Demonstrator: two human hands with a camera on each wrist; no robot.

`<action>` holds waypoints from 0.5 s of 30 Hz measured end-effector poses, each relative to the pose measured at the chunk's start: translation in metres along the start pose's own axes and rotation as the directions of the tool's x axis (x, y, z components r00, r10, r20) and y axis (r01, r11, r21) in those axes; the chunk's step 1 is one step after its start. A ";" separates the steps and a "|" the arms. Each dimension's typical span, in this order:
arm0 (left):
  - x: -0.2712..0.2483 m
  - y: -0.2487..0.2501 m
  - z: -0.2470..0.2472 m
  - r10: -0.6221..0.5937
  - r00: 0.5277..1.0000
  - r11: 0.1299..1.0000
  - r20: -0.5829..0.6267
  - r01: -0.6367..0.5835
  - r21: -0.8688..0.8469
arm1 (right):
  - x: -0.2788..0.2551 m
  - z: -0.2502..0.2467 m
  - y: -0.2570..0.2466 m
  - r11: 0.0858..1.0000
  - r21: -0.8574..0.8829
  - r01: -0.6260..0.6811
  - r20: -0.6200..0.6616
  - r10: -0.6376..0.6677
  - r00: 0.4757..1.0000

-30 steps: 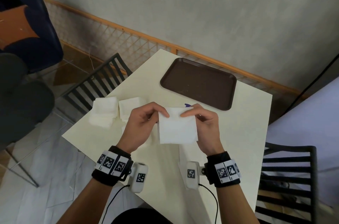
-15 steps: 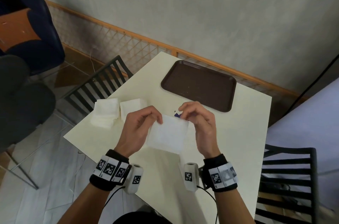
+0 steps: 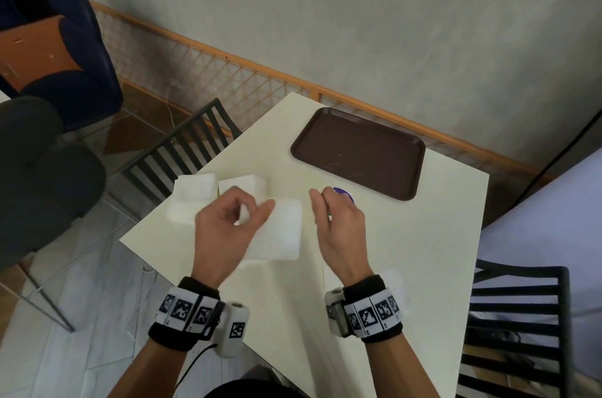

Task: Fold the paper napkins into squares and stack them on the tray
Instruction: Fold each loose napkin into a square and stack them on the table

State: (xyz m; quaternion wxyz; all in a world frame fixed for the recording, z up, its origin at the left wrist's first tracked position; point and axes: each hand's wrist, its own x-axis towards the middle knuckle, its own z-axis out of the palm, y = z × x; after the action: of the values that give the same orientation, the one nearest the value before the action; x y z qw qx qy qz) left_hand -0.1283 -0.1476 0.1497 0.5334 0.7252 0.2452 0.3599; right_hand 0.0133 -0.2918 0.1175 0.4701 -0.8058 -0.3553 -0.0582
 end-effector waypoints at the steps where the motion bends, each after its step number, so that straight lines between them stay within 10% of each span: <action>1: 0.005 -0.010 -0.007 -0.070 0.997 0.997 -0.028 0.069 -0.038 | 0.001 -0.003 0.004 0.999 0.018 -0.051 -0.011 0.051 0.999; 10: 0.019 -0.159 -0.036 -0.429 0.899 0.845 0.087 0.365 0.391 | -0.004 -0.014 0.096 0.890 -0.026 -0.455 -0.001 0.456 0.890; 15: 0.003 -0.183 -0.018 -0.460 0.879 0.645 0.124 0.235 0.727 | -0.010 -0.001 0.153 0.649 -0.389 -0.654 0.109 0.737 0.667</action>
State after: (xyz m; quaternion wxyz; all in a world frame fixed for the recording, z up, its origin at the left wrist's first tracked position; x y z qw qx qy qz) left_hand -0.1358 -0.0774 -0.0207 0.3127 0.8545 0.4145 0.0176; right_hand 0.1023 -0.3444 0.0049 0.2694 -0.9448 -0.0593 0.1770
